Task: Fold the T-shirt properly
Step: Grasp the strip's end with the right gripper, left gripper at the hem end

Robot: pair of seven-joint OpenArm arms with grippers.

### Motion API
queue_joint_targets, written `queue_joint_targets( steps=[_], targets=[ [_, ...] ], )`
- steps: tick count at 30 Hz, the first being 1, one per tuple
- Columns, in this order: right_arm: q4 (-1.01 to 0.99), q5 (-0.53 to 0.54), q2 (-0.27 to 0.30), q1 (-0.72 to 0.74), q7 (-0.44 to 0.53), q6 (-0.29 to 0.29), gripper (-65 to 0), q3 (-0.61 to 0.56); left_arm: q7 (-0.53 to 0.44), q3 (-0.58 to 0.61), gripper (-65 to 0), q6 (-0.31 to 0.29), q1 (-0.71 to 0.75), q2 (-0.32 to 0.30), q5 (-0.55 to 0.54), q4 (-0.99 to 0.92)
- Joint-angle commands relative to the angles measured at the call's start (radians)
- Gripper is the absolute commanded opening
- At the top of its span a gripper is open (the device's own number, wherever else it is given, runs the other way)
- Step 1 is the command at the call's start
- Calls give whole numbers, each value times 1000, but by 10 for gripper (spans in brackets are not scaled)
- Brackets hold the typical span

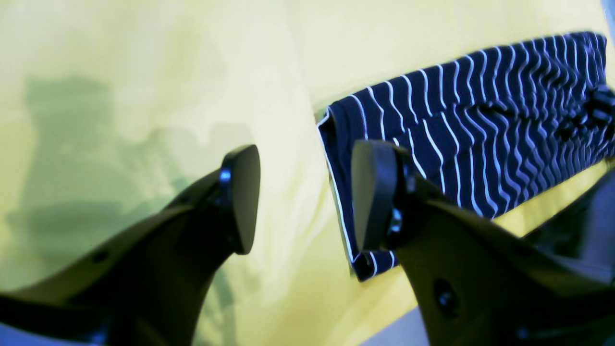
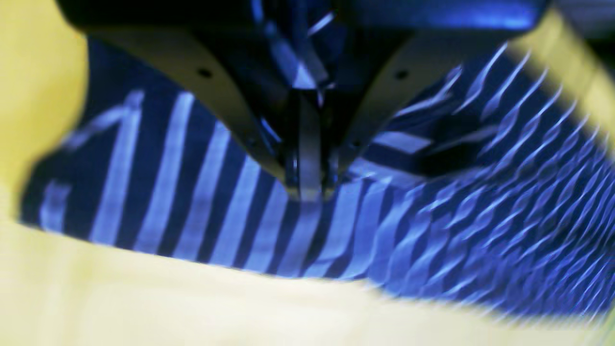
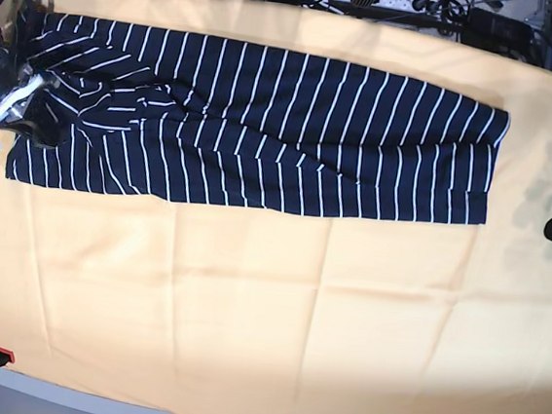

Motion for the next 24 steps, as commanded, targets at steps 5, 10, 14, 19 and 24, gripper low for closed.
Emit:
queue_joint_targets(
  steps=[5, 10, 14, 19, 24],
  targets=[
    [-75, -52, -40, 2, 27, 5, -650, -14, -9, -27, -323, 1, 24, -4, -16, -100],
    [-79, -191, -41, 2, 39, 5, -650, -115, 2, -27, -323, 1, 34, 84, -16, -119],
    [-78, -244, -42, 2, 46, 5, -650, -164, 10, -27, -323, 0, 68, 141, -16, -119],
    [-77, -245, -41, 8, 78, 5, -650, -165, 24, -14, -323, -14, 95, 206, -16, -119],
    [-77, -245, -41, 8, 79, 5, -650, -165, 33, -10, -323, -19, 139, 234, -16, -114]
  ],
)
